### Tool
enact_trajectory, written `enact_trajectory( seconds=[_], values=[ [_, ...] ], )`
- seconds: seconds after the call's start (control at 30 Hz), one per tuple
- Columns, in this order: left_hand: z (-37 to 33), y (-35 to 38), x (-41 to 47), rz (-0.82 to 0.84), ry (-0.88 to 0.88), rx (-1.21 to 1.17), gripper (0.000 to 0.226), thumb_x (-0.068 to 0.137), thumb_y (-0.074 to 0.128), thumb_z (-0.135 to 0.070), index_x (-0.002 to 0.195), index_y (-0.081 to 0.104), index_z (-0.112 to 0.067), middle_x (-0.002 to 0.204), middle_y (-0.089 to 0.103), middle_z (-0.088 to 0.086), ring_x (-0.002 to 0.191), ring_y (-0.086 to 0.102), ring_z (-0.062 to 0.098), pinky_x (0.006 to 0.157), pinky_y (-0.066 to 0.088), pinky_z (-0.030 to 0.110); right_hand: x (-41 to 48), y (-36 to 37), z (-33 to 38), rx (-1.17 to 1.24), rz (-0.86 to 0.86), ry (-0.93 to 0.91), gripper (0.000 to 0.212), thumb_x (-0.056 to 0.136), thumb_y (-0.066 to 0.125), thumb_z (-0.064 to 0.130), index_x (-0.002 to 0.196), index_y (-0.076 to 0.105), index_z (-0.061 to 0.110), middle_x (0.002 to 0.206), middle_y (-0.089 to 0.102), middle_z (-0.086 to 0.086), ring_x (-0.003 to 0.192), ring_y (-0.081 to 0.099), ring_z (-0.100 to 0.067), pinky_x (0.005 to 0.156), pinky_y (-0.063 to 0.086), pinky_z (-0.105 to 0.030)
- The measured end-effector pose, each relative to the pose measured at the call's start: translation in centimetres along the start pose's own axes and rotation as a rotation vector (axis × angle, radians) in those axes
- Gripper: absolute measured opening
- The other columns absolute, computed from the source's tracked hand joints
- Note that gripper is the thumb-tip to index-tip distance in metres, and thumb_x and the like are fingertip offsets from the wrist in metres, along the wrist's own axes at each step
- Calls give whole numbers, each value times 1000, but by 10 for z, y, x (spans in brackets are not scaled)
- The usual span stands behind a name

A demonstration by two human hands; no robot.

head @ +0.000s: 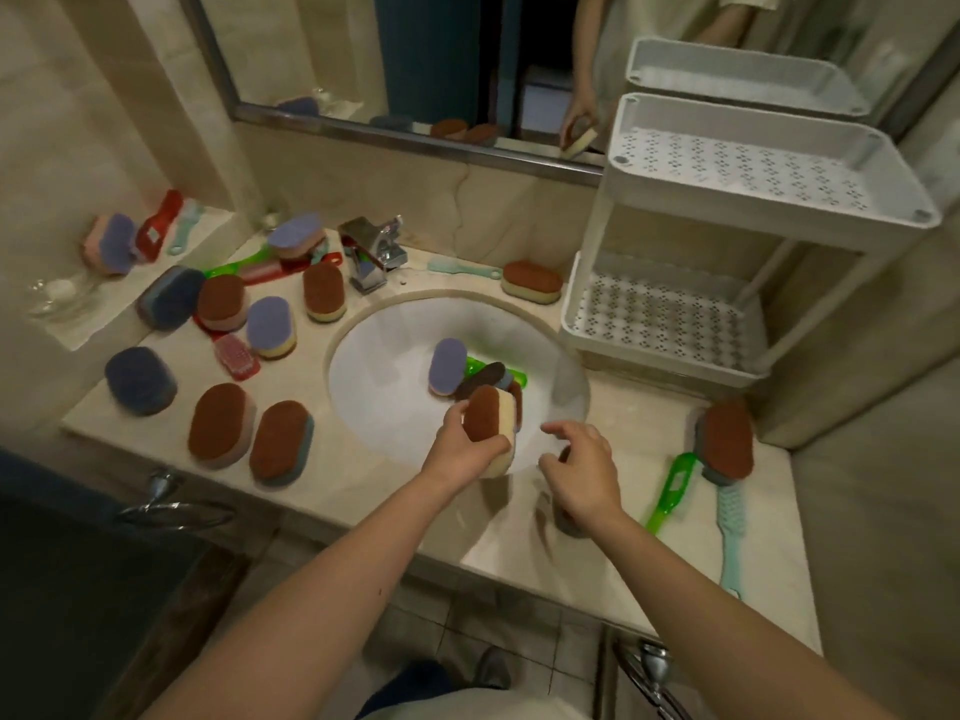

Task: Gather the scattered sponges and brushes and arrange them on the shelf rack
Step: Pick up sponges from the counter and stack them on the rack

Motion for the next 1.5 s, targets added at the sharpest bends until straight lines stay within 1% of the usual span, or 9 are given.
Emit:
enact_trajectory(
  seconds=[0.27, 0.47, 0.57, 0.73, 0.83, 0.93, 1.0, 1.3, 1.5],
  values=[
    [-8, 22, 0, 129, 46, 80, 75, 76, 74, -25, 140, 35, -28, 120, 51, 0, 102, 56, 19, 86, 51, 34, -18, 7, -39, -157, 174, 159, 73, 81, 66, 31, 147, 34, 32, 160, 8, -9, 146, 11, -31, 116, 25, -40],
    [-7, 20, 2, 191, 71, 160, 73, 76, 76, -26, 139, 37, -25, 130, 51, 3, 113, 54, 21, 96, 49, 35, -24, 19, -54, -224, 190, 232, 79, 85, 66, 33, 151, 22, 39, 161, -8, -9, 139, 30, -36, 111, 36, -40],
    [-10, 17, 4, 221, 89, 164, 71, 77, 75, -25, 138, 39, -26, 132, 48, 2, 113, 52, 19, 96, 48, 33, -26, 17, -51, -184, 135, 227, 77, 84, 66, 32, 150, 26, 36, 161, -1, -10, 134, 37, -35, 109, 38, -38],
    [-37, 14, 10, 205, 210, 140, 64, 79, 73, -23, 136, 43, -26, 134, 50, 0, 113, 51, 14, 98, 43, 28, -19, -13, -22, 109, -144, 170, 66, 81, 69, 30, 142, 45, 28, 153, 22, -3, 127, 47, -23, 103, 41, -29],
    [-65, 10, 12, 162, 290, 151, 66, 80, 73, -28, 138, 42, -27, 133, 50, -2, 115, 51, 14, 98, 45, 30, -15, -36, 2, 256, -279, 128, 62, 80, 71, 30, 138, 49, 30, 144, 30, 4, 112, 50, -9, 92, 37, -14],
    [-97, 8, 10, 130, 383, 139, 67, 81, 72, -30, 141, 40, -30, 135, 47, -2, 113, 50, 12, 80, 46, 14, -14, -58, 23, 307, -382, 94, 59, 78, 74, 35, 134, 52, 33, 135, 32, 12, 97, 45, 7, 76, 30, 3],
    [-119, 8, 6, 139, 442, 125, 66, 82, 71, -33, 141, 41, -31, 138, 43, 1, 112, 48, 11, 86, 43, 17, -17, -73, 38, 303, -444, 65, 56, 77, 75, 38, 130, 54, 35, 129, 33, 15, 97, 43, 17, 71, 30, 6],
    [-212, 1, -20, 241, 670, 37, 70, 81, 74, -35, 142, 41, -33, 141, 38, 0, 114, 45, 7, 95, 38, 22, -14, -153, 94, 302, -603, -81, 53, 73, 80, 35, 121, 58, 35, 131, 34, 13, 114, 43, 2, 87, 30, -1],
    [-269, 4, -18, 251, 777, 17, 83, 78, 75, -23, 145, 30, -41, 134, 31, -5, 101, 44, -8, 72, 38, 2, 7, -212, 130, 288, -662, -205, 53, 72, 79, 27, 121, 60, 33, 131, 35, 12, 115, 46, 0, 95, 39, -17]
  ],
)
Point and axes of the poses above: each hand's wrist, its own x-axis towards the middle knuckle, its own y-axis out of the palm, z = x × y, the point moved 7 cm from there along x, towards the middle knuckle
